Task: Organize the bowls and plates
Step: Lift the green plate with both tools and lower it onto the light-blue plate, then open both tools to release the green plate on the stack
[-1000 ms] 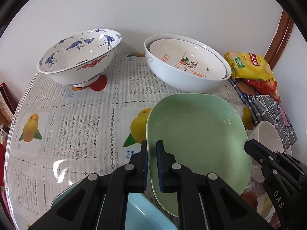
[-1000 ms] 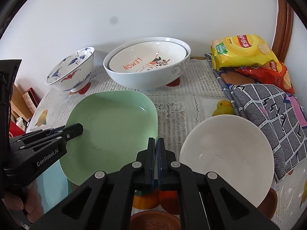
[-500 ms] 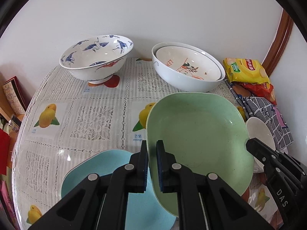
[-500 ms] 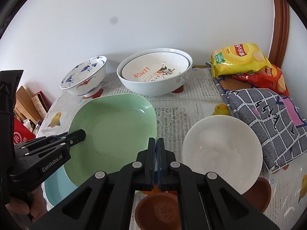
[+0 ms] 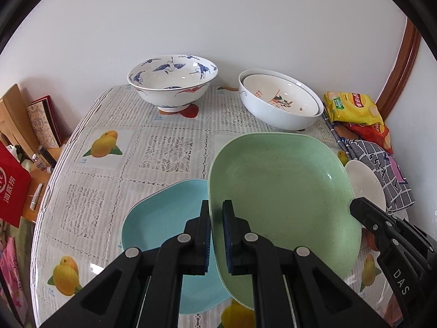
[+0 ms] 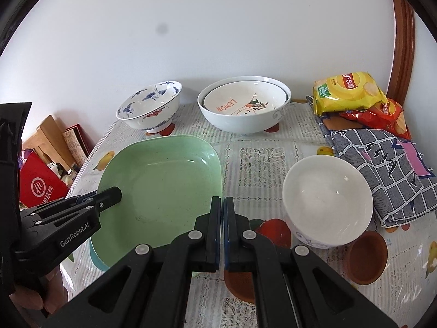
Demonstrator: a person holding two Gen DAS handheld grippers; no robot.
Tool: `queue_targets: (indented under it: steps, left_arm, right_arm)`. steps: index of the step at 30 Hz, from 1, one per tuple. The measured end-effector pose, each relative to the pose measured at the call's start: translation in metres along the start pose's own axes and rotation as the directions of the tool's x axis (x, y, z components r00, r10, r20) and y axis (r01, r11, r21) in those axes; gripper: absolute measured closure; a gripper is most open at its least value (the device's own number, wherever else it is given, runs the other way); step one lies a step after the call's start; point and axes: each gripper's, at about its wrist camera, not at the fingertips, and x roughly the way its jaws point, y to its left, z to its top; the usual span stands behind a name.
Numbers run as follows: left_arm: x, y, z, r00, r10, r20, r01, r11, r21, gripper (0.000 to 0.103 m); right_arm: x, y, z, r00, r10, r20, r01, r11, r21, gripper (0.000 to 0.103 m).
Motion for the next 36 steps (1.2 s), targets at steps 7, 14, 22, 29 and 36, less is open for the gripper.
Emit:
queue_targets:
  steps: [7,14,22,29,36]
  left_arm:
    - [-0.009,0.016,-0.013,1.0,0.026,-0.003,-0.026,0.999,-0.034,0.094]
    - [-0.011,0.031,-0.03,0.999,0.048,-0.022,-0.049,0.997,-0.063,0.094]
    - [-0.007,0.05,-0.048,0.995,0.077,-0.059,-0.083,0.991,-0.109,0.094]
    - [0.001,0.066,-0.057,0.992,0.083,-0.094,-0.096,0.984,-0.149,0.094]
    - [0.006,0.075,-0.055,0.991,0.079,-0.107,-0.097,0.98,-0.175,0.094]
  right_arm:
    - [-0.003,0.015,-0.008,0.999,0.031,-0.009,-0.032,0.999,-0.024,0.101]
    - [0.0,0.026,-0.02,0.998,0.057,-0.033,-0.059,0.997,-0.04,0.101]
    - [0.011,0.041,-0.036,0.994,0.088,-0.067,-0.092,0.994,-0.055,0.101]
    - [0.025,0.055,-0.045,0.99,0.101,-0.103,-0.109,0.991,-0.079,0.101]
    - [0.034,0.062,-0.041,0.988,0.107,-0.115,-0.118,0.989,-0.09,0.101]
